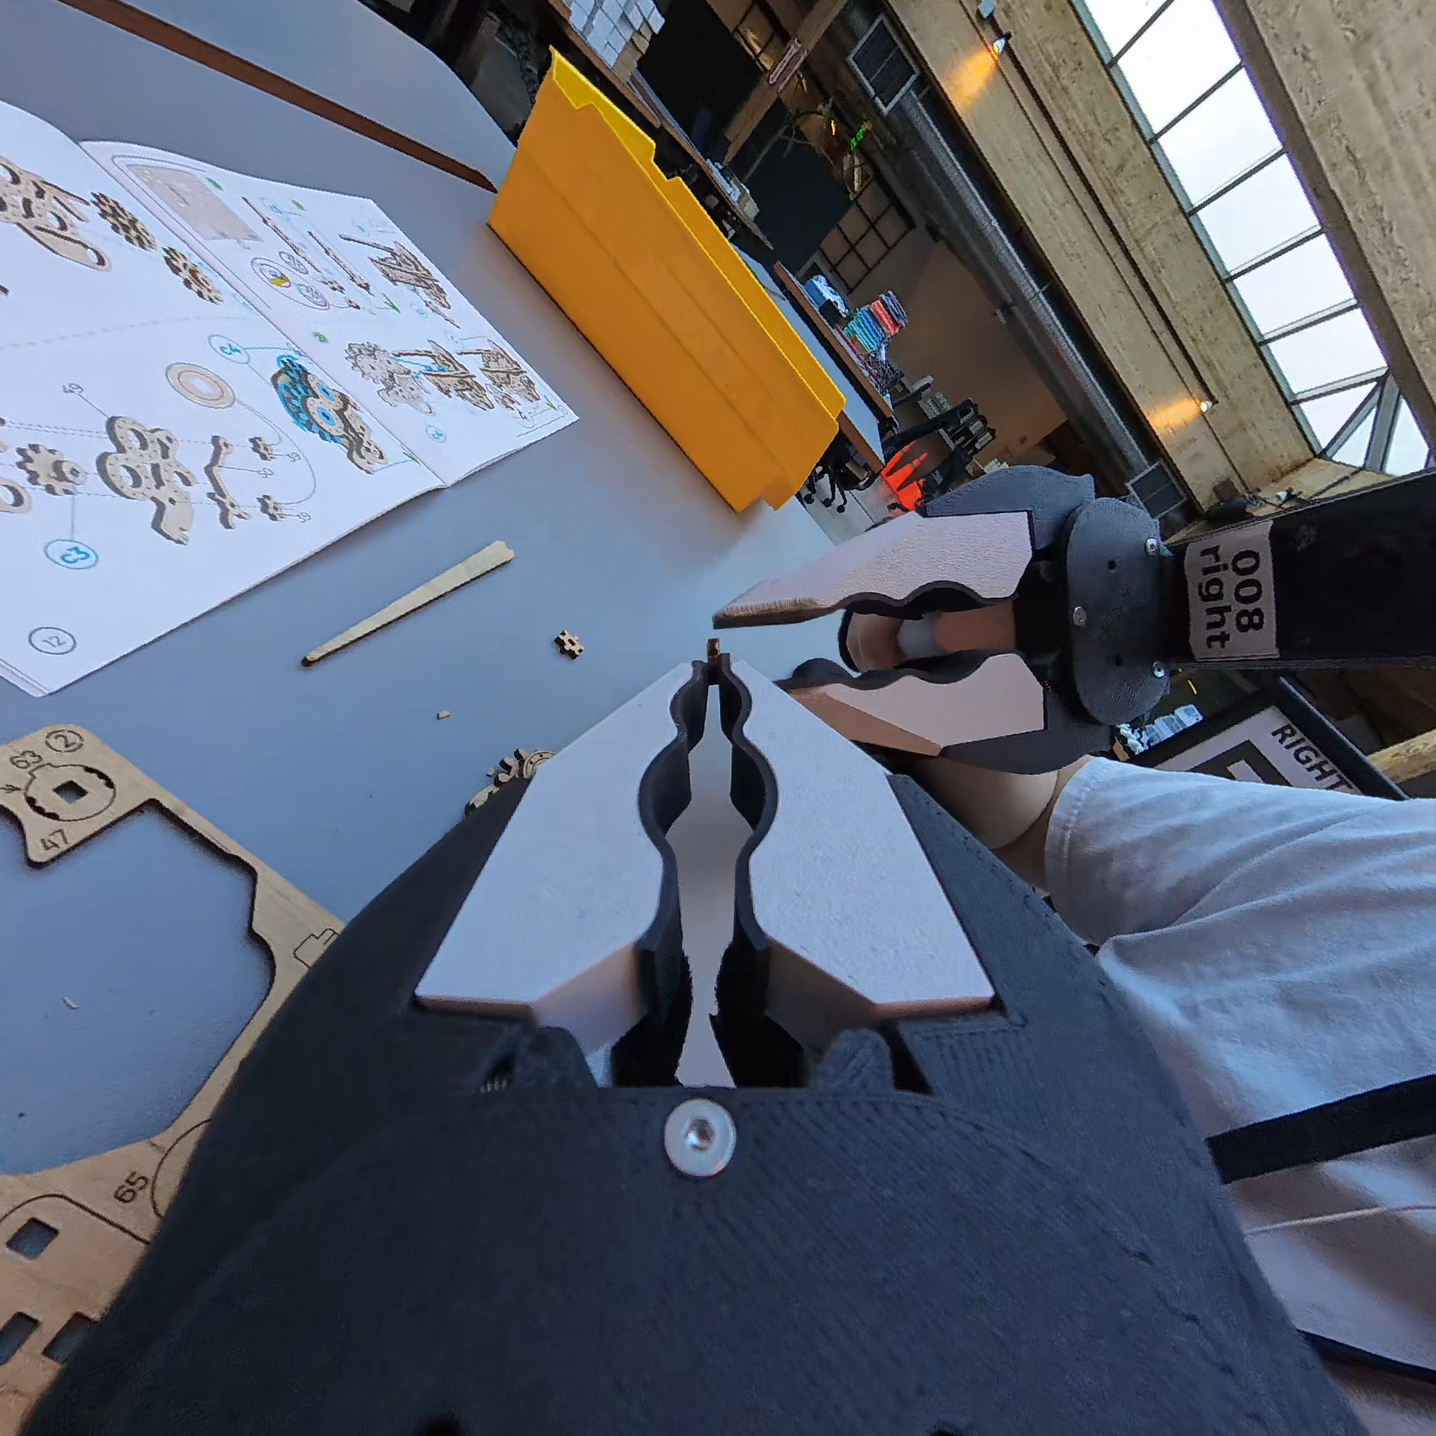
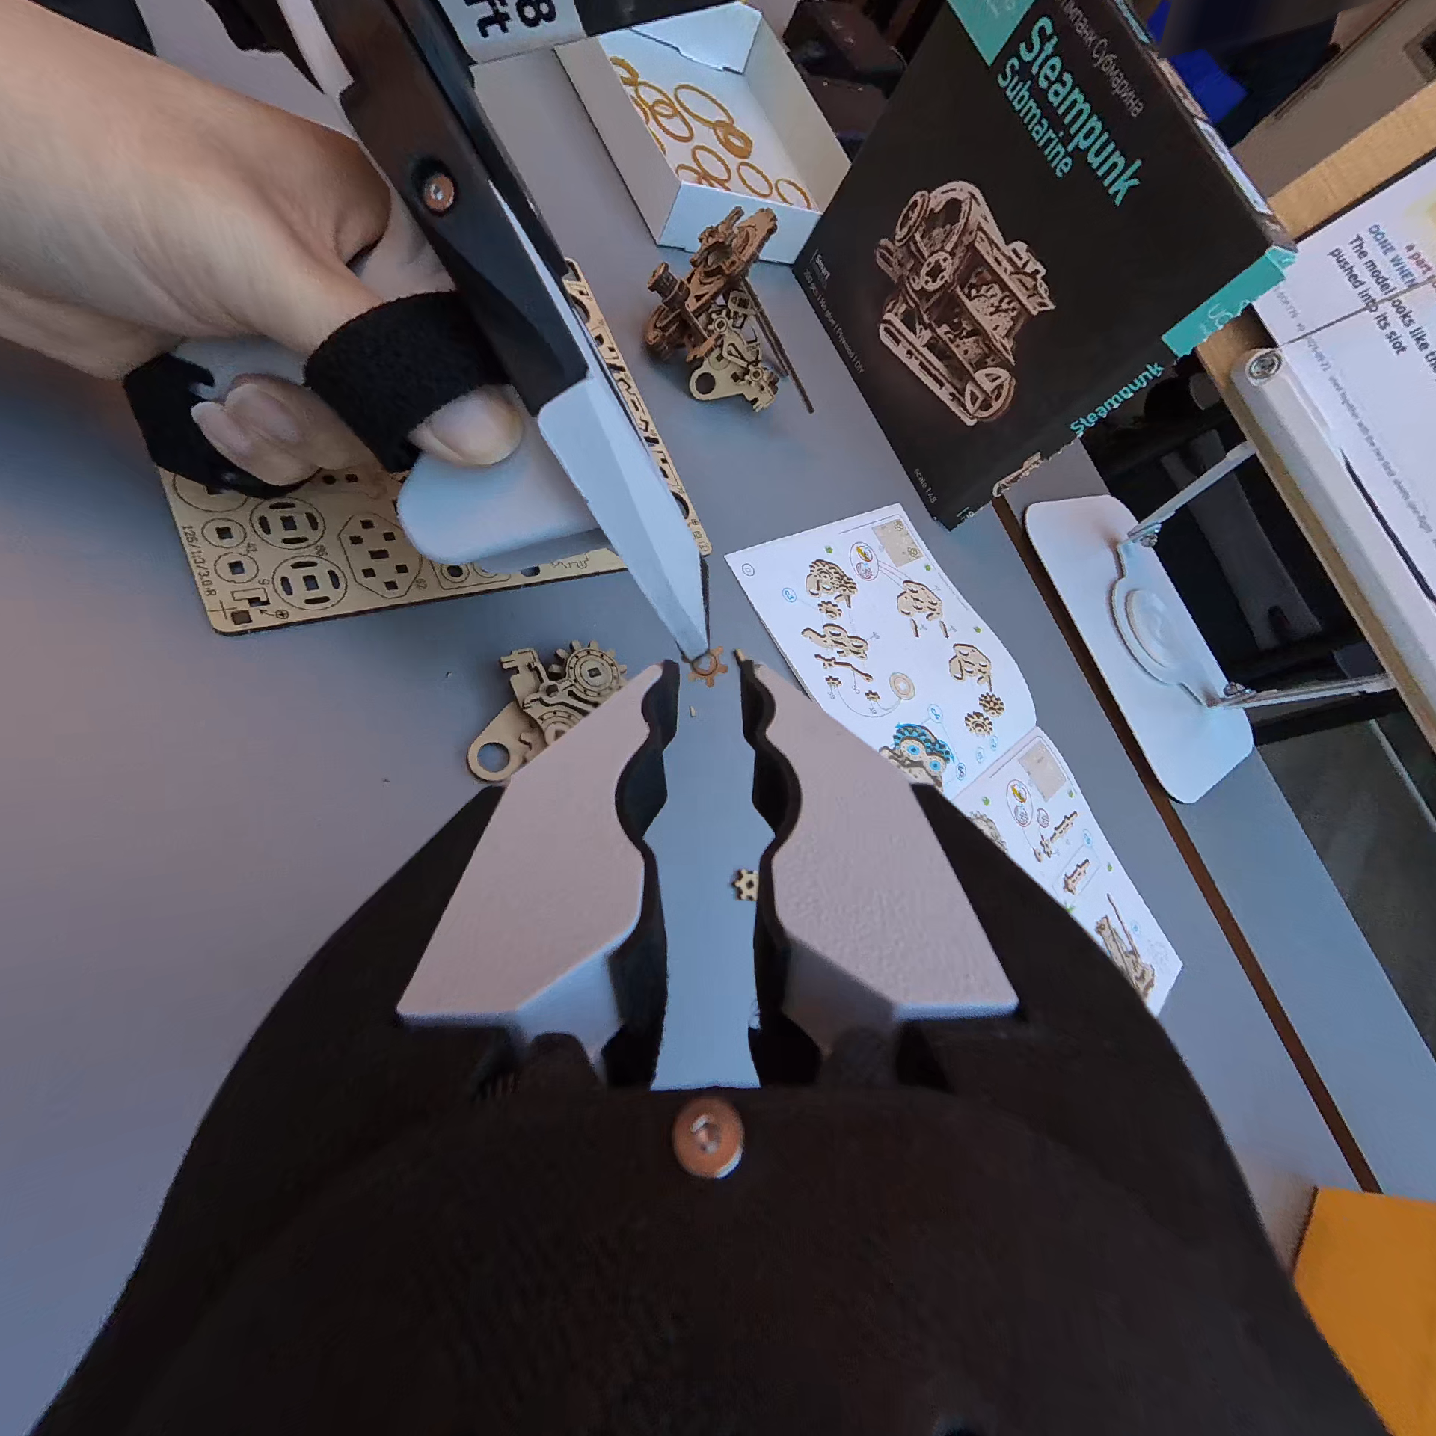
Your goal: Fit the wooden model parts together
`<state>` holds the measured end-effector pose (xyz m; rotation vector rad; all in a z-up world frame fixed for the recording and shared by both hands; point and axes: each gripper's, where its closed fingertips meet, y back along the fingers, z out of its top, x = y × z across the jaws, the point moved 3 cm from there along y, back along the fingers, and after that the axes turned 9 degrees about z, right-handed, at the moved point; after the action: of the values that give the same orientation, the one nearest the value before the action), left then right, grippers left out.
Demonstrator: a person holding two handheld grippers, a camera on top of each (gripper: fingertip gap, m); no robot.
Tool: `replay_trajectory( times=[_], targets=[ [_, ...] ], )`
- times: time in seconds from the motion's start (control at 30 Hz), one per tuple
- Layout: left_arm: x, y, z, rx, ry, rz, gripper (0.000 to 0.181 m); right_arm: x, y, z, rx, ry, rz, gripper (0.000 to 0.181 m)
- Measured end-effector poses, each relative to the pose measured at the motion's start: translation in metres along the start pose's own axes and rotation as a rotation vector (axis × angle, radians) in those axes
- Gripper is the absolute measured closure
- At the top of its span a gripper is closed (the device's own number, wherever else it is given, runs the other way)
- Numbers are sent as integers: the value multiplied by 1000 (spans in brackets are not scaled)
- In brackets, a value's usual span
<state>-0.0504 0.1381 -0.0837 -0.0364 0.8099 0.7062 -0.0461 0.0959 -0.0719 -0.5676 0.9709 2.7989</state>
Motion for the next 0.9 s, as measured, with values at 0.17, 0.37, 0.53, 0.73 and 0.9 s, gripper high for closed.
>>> replay_trajectory(
  times=[0.17,0.37,0.53,0.73,0.9],
  targets=[
    [-1,1,1,-11,-8,0,181,2,-1,-1,2,24,9,167],
    [-2,1,0,-7,-22,7,181,1,-1,-1,-3,17,-7,172],
    [-1,0,-3,9,-13,5,181,2,-1,-3,14,33,2,173],
    [-1,-2,-6,25,-47,21,181,3,0,-6,24,50,28,173],
    [-1,-2,-8,41,-101,46,181,5,-1,-8,32,86,42,173]
  ],
)
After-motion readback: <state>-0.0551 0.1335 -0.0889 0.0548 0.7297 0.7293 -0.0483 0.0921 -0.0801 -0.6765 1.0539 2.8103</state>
